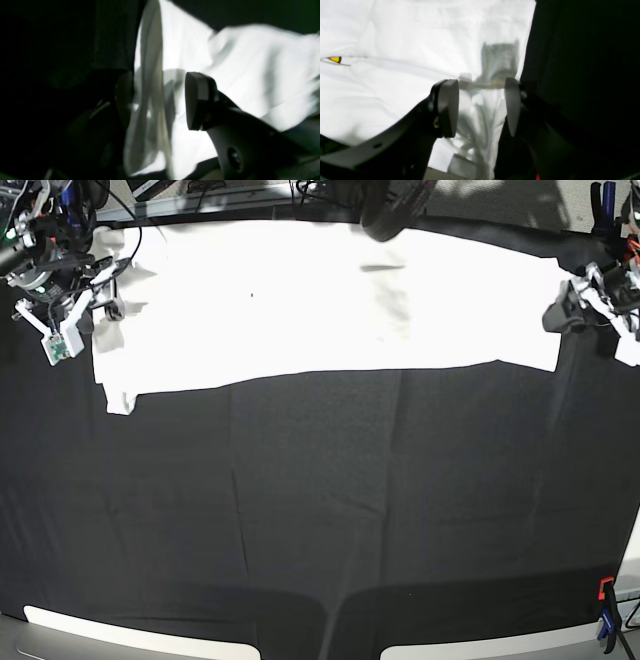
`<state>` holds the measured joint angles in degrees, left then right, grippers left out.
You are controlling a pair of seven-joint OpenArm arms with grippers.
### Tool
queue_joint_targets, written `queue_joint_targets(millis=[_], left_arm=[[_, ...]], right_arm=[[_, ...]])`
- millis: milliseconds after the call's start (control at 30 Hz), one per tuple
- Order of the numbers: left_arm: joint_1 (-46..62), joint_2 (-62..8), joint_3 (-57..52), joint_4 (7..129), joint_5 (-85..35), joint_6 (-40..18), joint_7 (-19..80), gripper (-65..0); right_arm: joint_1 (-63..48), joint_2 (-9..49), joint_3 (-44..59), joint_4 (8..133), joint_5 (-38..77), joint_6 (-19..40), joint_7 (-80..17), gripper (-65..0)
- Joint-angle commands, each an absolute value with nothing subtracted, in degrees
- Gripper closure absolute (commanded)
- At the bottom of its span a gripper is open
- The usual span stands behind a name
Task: Layout the t-shirt on the table in an organized manner, then fold the t-shirt properly
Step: 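Grasp the folded shirt's end with the left gripper and pull it inward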
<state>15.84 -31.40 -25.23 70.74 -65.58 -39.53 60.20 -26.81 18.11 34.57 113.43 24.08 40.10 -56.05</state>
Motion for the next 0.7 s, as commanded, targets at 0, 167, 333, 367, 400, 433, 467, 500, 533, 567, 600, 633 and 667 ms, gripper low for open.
queue_joint_targets(millis=[0,167,333,367,400,433,467,500,533,567,600,633,667], left_arm=[[15.68,-32.38,-25.56,70.32,-69.34,-40.0,62.89,-30.5],[15.88,-32.01,-25.45,69.63,-79.57,-40.0,70.52,-30.5],[15.88,-31.77,-25.45,69.63,-79.59,-40.0,70.22,-30.5],[15.88,-31.75,-25.45,69.63,-79.59,-40.0,69.63,-29.1],[15.88,-31.64,-25.45,69.63,-79.57,-40.0,68.86,-25.8],[15.88,-31.59,-25.45,69.63,-79.57,-40.0,67.79,-21.0],[15.88,-31.46,-25.45,69.63,-79.55,-40.0,66.72,-14.9],[15.9,-31.44,-25.45,69.63,-79.55,-40.0,65.32,-7.5],[15.88,-31.46,-25.45,69.63,-79.31,-40.0,64.29,0.0],[15.86,-31.55,-25.45,69.63,-77.97,-40.0,62.7,0.0],[15.86,-31.73,-25.45,69.63,-75.7,-40.0,59.99,0.0],[15.84,-32.05,-25.45,69.63,-72.53,-40.0,56.16,0.0],[15.81,-32.58,-25.45,69.63,-69.21,-40.0,52.21,0.0]], right_arm=[[-26.7,18.92,34.92,114.54,24.71,40.0,-55.29,-29.1],[-26.68,18.92,34.92,114.54,24.71,40.0,-54.98,-29.0],[-26.7,18.9,34.92,114.54,24.69,40.0,-54.85,-29.0],[-26.7,18.9,34.92,114.54,24.71,40.0,-54.83,-29.0],[-26.7,18.9,34.92,114.54,24.71,40.0,-54.85,-29.1],[-26.7,18.9,34.92,114.54,24.71,40.0,-54.85,-29.0],[-26.7,18.9,34.92,114.54,24.71,40.0,-54.85,-29.1],[-26.68,18.9,34.92,114.54,24.69,40.0,-54.87,-29.0],[-26.7,18.9,34.92,114.54,24.69,40.0,-54.87,-29.0],[-26.7,18.9,34.92,114.54,24.69,40.0,-54.85,-29.0],[-26.7,18.9,34.92,114.54,24.69,40.0,-54.85,-29.0],[-26.7,18.9,34.92,114.54,24.69,40.0,-54.85,-29.0],[-26.7,18.9,34.92,114.54,24.69,40.0,-54.87,-29.1]])
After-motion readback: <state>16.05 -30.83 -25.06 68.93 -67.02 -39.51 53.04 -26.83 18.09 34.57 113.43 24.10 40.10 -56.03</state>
